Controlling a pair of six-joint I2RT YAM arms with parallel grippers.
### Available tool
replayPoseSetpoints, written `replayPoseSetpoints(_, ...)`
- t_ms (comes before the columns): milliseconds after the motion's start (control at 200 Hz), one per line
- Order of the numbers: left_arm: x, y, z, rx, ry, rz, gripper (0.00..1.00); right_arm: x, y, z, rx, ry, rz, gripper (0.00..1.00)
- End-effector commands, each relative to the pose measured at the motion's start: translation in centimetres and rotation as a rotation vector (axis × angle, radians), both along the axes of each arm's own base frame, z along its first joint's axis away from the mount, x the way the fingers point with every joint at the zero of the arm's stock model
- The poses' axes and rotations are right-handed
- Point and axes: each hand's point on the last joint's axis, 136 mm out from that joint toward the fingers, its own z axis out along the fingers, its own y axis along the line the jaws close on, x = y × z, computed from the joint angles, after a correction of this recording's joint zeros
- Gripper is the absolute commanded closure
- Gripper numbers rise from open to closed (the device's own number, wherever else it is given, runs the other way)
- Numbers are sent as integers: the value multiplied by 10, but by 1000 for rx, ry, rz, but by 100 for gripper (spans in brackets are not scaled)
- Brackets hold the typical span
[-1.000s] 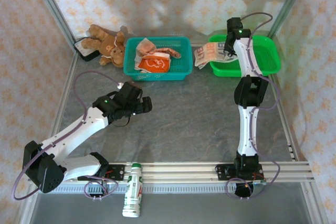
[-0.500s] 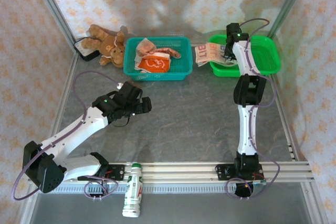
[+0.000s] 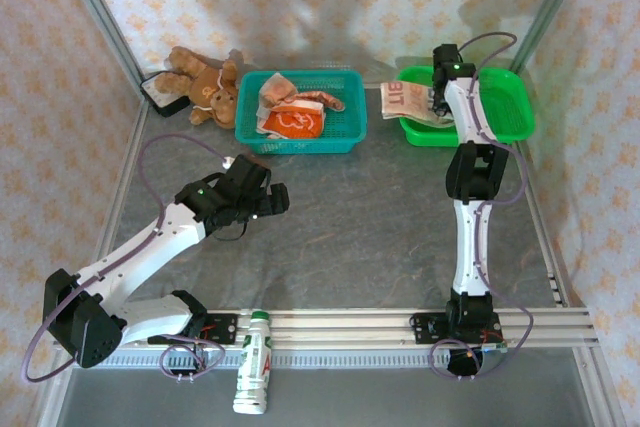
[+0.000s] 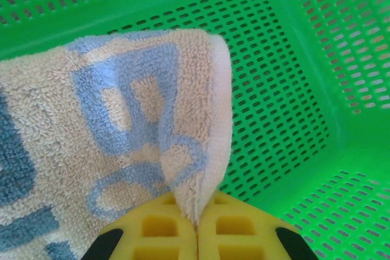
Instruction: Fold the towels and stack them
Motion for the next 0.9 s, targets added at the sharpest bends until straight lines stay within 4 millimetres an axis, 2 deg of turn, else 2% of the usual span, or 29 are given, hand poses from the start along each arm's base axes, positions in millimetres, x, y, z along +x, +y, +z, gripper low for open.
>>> replayPoseSetpoints(0, 4, 7, 6, 17, -11, 31, 0, -2, -19, 44, -49, -83, -48, 100)
replayPoseSetpoints(240, 3, 6, 5, 21, -6, 25, 0, 2, -16, 36, -33, -79, -37, 100)
replayPoseSetpoints(430, 1, 8, 6, 26, -4, 28, 0, 6, -18, 37, -44, -97, -42, 100)
replayPoseSetpoints(651, 0, 11, 9, 41, -2, 30, 0, 6, -31, 51, -119, -127, -86, 100)
replayPoseSetpoints(891, 3, 11, 11, 50, 0, 29, 0, 7, -37, 46, -145, -124, -105, 100)
